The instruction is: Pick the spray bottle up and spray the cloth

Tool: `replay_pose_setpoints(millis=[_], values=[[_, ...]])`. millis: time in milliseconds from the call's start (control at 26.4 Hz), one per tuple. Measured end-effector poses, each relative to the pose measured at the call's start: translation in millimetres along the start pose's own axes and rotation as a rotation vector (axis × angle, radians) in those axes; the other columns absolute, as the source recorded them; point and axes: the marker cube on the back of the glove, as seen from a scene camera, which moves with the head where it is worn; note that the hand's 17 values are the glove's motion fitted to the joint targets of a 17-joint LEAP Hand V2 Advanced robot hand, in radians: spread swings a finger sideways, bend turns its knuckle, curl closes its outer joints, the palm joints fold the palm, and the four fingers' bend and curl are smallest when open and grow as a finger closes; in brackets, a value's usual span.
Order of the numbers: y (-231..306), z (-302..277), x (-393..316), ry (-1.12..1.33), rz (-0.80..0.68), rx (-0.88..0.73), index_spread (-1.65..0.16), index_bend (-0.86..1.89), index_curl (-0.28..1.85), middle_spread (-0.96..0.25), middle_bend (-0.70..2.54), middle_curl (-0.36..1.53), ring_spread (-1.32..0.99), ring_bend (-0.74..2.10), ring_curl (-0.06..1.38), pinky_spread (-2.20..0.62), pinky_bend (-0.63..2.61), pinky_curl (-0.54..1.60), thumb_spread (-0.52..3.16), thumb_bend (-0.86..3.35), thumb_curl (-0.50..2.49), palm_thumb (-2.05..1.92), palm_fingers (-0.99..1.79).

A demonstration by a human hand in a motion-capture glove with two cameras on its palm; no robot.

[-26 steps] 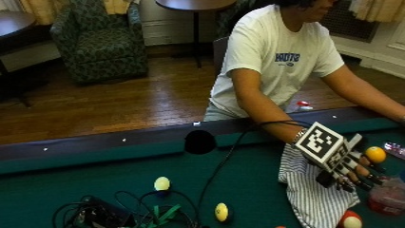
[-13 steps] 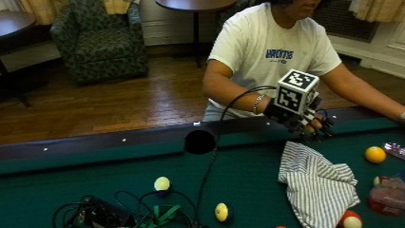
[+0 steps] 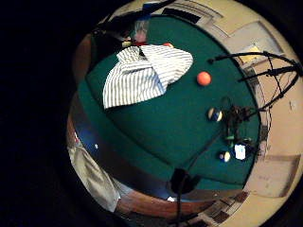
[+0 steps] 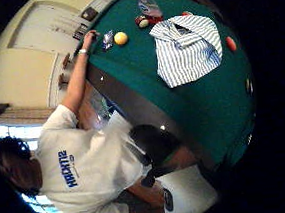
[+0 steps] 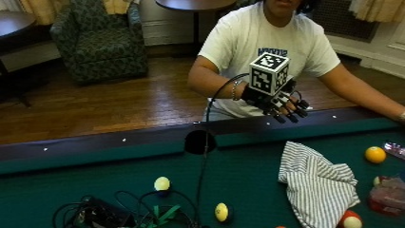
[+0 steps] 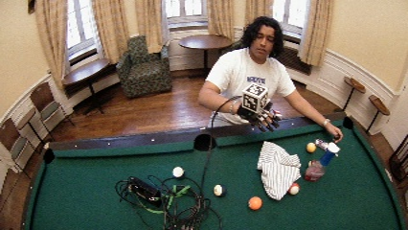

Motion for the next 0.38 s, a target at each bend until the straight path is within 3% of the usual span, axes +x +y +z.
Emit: replay_pose_setpoints(millis=[379], values=[[15,-3,17,-0.012,0.022,0.019,-0.43,0.14,0.26,-0.12,0.17,0.32,-0.08,0.44,0.33,0.21,0.4,0.35,0.91,-0.03,0.36,0.38,0.43]])
